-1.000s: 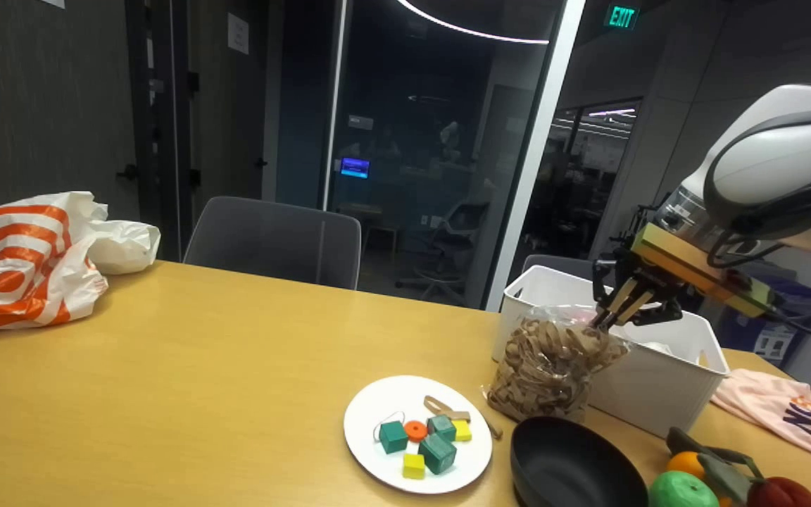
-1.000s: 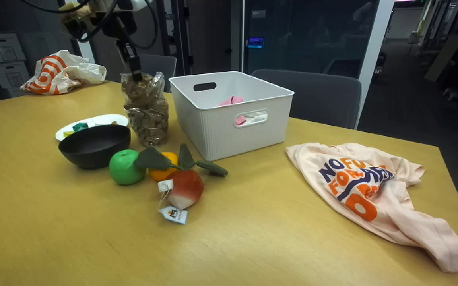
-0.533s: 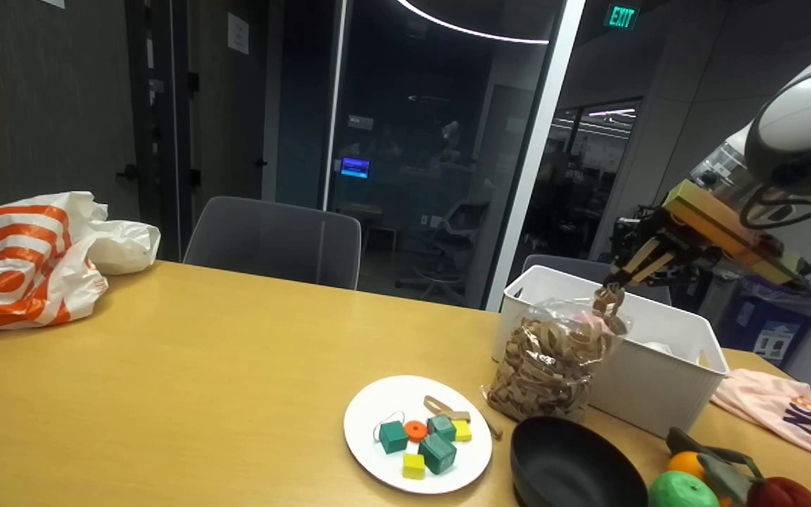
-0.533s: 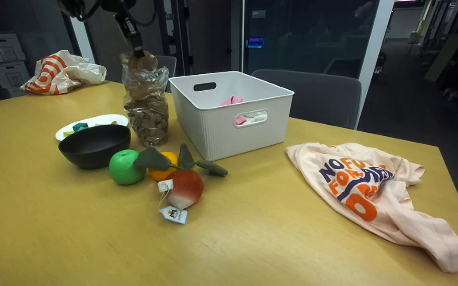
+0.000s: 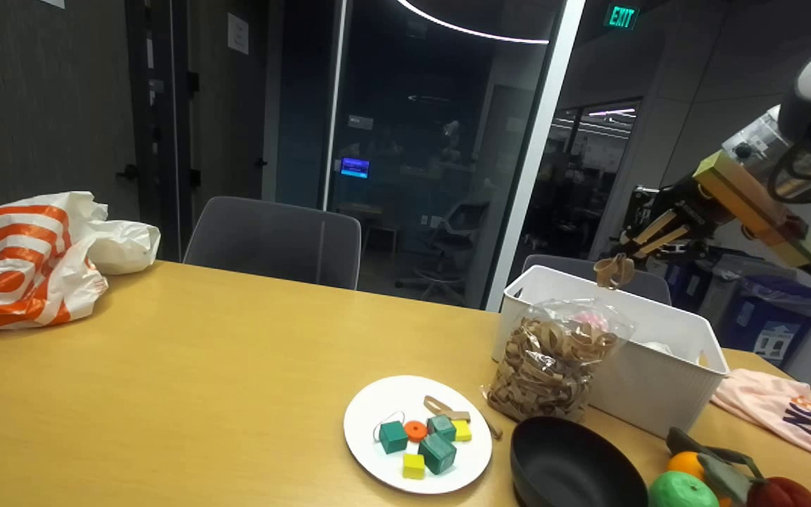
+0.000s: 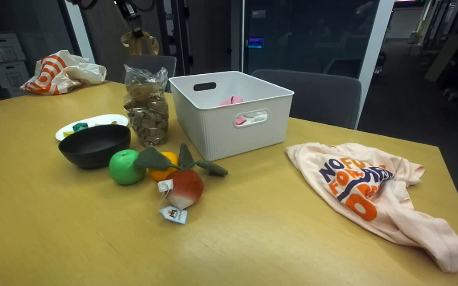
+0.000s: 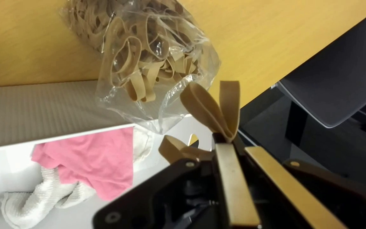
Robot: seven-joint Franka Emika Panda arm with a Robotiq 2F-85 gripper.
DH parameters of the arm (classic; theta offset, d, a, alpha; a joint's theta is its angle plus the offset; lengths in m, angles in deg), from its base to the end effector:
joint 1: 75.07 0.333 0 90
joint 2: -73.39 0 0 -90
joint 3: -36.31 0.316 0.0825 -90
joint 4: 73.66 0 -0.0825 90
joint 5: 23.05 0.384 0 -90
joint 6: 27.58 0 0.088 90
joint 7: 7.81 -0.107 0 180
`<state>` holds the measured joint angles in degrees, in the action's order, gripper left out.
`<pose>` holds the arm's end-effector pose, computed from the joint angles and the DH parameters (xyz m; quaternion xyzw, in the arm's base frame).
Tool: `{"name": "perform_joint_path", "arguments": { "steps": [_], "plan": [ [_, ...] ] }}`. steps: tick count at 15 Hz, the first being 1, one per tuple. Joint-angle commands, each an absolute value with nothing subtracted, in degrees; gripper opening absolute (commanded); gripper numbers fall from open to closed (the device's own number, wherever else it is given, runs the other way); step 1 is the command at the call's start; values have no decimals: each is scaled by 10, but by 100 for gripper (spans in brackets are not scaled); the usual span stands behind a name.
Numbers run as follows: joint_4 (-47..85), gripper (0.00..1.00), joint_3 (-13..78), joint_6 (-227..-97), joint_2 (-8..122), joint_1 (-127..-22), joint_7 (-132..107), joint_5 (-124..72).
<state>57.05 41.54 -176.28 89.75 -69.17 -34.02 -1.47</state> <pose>0.4979 0.0940 0.5359 -0.9160 0.2445 -0.2352 0.2140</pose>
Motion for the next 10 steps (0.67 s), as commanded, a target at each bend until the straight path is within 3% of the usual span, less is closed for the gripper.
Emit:
{"name": "perform_joint_path", "arguments": {
  "steps": [1,6,10],
  "plan": [
    [585,4,395,-1693,945,-674,-273,37],
    [592,4,392,-1537,960,-674,-226,43],
    [610,4,419,-1510,911,-673,-216,29]
  ]
}}
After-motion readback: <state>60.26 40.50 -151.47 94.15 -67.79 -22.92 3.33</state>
